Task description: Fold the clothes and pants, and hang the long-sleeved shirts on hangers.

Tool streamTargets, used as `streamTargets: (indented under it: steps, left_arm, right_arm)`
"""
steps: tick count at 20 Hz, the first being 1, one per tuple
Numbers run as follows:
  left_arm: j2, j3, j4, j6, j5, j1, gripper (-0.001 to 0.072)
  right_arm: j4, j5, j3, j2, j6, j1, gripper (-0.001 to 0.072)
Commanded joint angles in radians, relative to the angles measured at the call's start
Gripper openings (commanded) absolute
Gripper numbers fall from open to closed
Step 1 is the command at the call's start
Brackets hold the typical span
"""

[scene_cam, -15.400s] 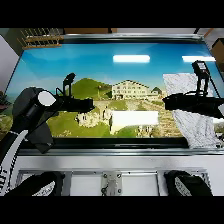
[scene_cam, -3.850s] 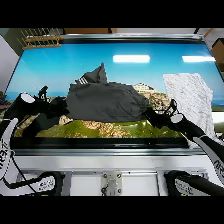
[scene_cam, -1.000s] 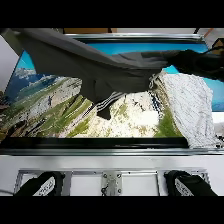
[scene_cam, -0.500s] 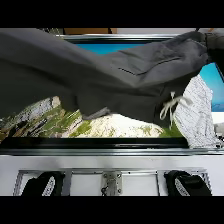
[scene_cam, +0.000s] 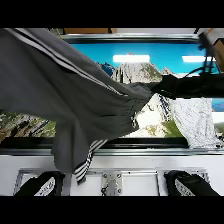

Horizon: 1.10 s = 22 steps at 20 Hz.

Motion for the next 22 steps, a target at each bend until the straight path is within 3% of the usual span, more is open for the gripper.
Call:
streamTargets:
  steps: [1, 5, 13, 19, 22]
  left_arm:
    - [-0.259, 0.002, -0.005, 0.042, -0.004, -0.074, 0.0003]
    - [-0.460, 0.002, -0.009, 0.041, 0.051, -0.095, 0.0003]
    - [-0.616, 0.002, -0.040, 0.037, 0.102, -0.096, 0.0003]
    - [-0.565, -0.018, -0.032, 0.007, -0.044, -0.069, 0.0002]
    - [-0.446, -0.215, 0.039, -0.023, -0.030, -0.083, 0.0002]
  right_arm:
    - [-0.178, 0.027, -0.017, -0.183, 0.003, -0.013, 0.0016]
    - [-0.237, -0.020, -0.017, -0.303, 0.003, -0.085, 0.0016]
    - [-0.237, -0.391, -0.015, -0.393, 0.003, -0.114, 0.0016]
    - [-0.303, -0.319, -0.015, -0.367, -0.006, -0.122, 0.0016]
    - [-0.382, -0.194, -0.021, -0.359, -0.009, -0.117, 0.0015]
